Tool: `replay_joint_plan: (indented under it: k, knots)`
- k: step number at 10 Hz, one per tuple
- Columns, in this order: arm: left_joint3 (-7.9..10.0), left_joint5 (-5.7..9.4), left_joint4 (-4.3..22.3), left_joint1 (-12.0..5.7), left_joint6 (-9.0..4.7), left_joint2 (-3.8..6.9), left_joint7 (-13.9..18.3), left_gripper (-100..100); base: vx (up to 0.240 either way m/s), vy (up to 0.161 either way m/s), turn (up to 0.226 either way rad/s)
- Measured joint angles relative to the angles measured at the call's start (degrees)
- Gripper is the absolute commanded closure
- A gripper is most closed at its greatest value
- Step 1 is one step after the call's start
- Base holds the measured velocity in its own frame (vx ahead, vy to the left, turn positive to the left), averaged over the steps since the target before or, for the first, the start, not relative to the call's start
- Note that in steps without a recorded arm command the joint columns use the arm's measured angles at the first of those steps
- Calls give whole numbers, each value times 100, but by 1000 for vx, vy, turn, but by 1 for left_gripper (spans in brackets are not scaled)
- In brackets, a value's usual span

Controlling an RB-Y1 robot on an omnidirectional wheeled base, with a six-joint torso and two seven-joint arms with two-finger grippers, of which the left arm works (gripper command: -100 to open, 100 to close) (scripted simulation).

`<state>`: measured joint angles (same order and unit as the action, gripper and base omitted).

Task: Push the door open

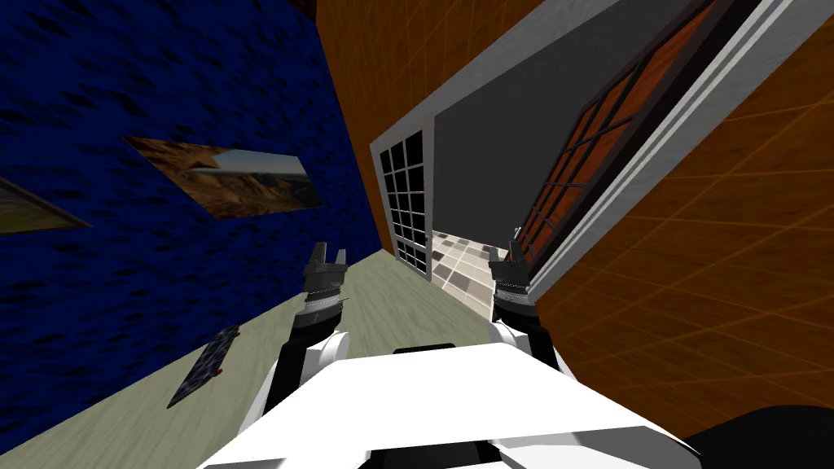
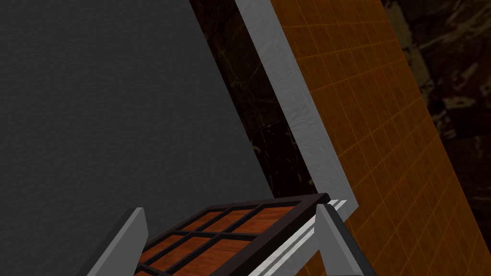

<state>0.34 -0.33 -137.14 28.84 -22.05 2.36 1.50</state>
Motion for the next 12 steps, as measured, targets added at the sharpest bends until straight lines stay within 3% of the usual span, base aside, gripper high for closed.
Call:
replay_joint_plan:
  k: [6,8,12]
  knots:
    - [-103,-365,659,-79,-240,142,-599,-100,173,5,-18]
    - [-174,-499,930,-89,-385,144,-816,-100,93,-3,-11]
    - [-254,-725,1294,-176,-467,182,-1182,-100,92,1,-15]
